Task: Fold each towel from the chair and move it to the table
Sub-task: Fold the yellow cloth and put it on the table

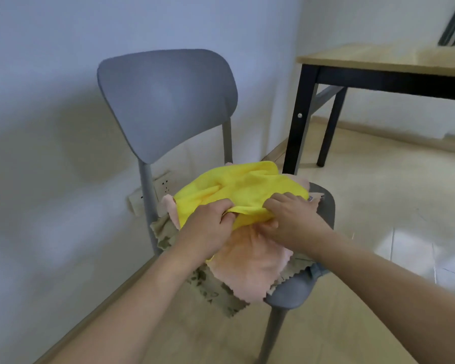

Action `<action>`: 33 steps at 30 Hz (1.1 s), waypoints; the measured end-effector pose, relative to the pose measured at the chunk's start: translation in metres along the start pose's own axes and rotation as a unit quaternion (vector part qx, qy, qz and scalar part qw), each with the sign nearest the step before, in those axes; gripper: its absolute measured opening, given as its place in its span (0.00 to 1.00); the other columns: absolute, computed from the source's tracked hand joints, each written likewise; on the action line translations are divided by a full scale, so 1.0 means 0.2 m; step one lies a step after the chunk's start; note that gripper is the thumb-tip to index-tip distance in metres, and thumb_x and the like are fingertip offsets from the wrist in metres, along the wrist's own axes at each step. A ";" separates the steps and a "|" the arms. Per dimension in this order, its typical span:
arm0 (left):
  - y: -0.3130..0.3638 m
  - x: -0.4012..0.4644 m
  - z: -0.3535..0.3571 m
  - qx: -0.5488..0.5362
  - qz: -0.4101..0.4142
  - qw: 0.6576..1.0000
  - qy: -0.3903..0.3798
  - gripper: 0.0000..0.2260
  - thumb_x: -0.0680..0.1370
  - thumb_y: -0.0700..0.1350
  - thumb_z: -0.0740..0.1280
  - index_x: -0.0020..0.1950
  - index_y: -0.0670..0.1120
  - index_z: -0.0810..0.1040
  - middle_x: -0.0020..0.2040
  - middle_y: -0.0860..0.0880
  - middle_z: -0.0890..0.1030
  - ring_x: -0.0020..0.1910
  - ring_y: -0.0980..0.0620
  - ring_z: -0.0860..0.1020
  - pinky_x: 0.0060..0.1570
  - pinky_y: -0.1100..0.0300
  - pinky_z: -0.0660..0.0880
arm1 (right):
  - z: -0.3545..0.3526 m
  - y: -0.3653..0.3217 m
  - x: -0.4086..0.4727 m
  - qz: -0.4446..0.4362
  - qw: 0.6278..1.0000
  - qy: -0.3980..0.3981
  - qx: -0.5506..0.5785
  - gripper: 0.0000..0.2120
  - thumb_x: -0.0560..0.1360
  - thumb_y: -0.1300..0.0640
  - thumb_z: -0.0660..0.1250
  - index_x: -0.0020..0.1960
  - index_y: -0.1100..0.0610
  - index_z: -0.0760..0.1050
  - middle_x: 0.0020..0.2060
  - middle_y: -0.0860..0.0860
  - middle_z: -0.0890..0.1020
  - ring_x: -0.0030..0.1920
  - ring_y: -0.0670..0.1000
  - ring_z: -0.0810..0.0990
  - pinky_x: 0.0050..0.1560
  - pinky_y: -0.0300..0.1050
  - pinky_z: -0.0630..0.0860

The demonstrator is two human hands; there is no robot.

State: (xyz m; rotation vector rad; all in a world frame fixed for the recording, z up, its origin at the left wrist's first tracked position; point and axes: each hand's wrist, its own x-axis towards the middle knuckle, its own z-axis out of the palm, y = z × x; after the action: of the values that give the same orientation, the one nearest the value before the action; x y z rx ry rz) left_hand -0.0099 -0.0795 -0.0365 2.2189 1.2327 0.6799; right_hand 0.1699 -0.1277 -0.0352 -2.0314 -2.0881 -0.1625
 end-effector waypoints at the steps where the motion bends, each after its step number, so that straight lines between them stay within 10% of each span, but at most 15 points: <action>1: 0.04 0.00 -0.05 -0.006 -0.014 1.000 0.017 0.11 0.80 0.49 0.58 0.42 0.50 0.76 0.29 0.54 0.72 0.37 0.54 0.73 0.55 0.59 0.59 | -0.04 -0.04 0.01 0.021 1.000 0.019 0.012 0.16 0.76 0.42 0.60 0.49 0.55 0.73 0.47 0.49 0.77 0.53 0.53 0.73 0.49 0.47 0.65; 4: 0.15 -0.02 -0.25 -0.013 -0.002 1.000 0.028 0.12 0.77 0.55 0.56 0.38 0.52 0.72 0.28 0.56 0.71 0.34 0.54 0.72 0.59 0.41 0.66 | -0.22 -0.16 0.03 0.055 0.994 0.083 0.041 0.08 0.75 0.51 0.60 0.49 0.55 0.70 0.45 0.50 0.76 0.48 0.55 0.75 0.49 0.50 0.71; 10: 0.47 -0.15 -0.68 -0.017 0.061 0.994 0.094 0.12 0.80 0.46 0.61 0.36 0.49 0.73 0.29 0.55 0.70 0.30 0.57 0.69 0.29 0.64 0.62 | -0.68 -0.30 -0.08 0.081 0.981 0.147 0.091 0.05 0.75 0.64 0.57 0.48 0.57 0.69 0.41 0.50 0.74 0.40 0.53 0.73 0.37 0.48 0.70; 19: 0.81 -0.45 -1.25 0.020 0.071 0.983 0.167 0.14 0.78 0.47 0.62 0.39 0.39 0.77 0.31 0.44 0.72 0.31 0.47 0.70 0.32 0.57 0.66 | -1.44 -0.39 -0.39 0.073 0.949 0.138 0.276 0.11 0.80 0.56 0.61 0.41 0.55 0.78 0.32 0.50 0.74 0.33 0.49 0.70 0.32 0.41 0.64; 23: 0.95 -0.64 -1.40 -0.061 0.091 0.989 0.098 0.10 0.79 0.47 0.64 0.49 0.46 0.84 0.47 0.42 0.83 0.47 0.43 0.81 0.52 0.49 0.77 | -1.61 -0.34 -0.55 0.119 0.870 0.063 0.474 0.09 0.80 0.56 0.61 0.54 0.56 0.79 0.40 0.56 0.82 0.39 0.50 0.78 0.43 0.46 0.76; 26: 0.98 -0.72 -1.34 -0.186 0.105 0.975 0.062 0.08 0.79 0.40 0.64 0.53 0.48 0.82 0.47 0.50 0.82 0.41 0.51 0.80 0.46 0.57 0.78 | -1.57 -0.36 -0.63 0.131 0.816 0.065 0.559 0.11 0.80 0.62 0.60 0.57 0.59 0.78 0.41 0.54 0.83 0.39 0.48 0.81 0.40 0.41 0.76; 29: 0.95 -0.80 -1.19 -0.296 0.109 0.949 0.005 0.10 0.78 0.34 0.61 0.48 0.45 0.80 0.34 0.51 0.79 0.28 0.54 0.74 0.30 0.65 0.72 | -1.41 -0.43 -0.71 0.153 0.880 0.101 0.439 0.07 0.78 0.59 0.64 0.48 0.58 0.81 0.37 0.58 0.81 0.38 0.53 0.78 0.40 0.43 0.73; 33: 0.78 -0.90 -0.89 -0.351 0.062 0.933 -0.053 0.12 0.72 0.39 0.61 0.36 0.47 0.83 0.40 0.41 0.73 0.38 0.44 0.67 0.36 0.57 0.66 | -1.08 -0.51 -0.86 0.161 0.927 0.082 0.329 0.11 0.78 0.50 0.64 0.43 0.54 0.81 0.35 0.53 0.81 0.38 0.50 0.79 0.38 0.42 0.74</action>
State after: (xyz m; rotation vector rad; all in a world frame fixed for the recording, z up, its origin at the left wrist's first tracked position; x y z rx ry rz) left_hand -0.1113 -0.2734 0.1650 1.7034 0.6479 0.8694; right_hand 0.0899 -0.3497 0.1408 -1.8102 -1.4097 0.3640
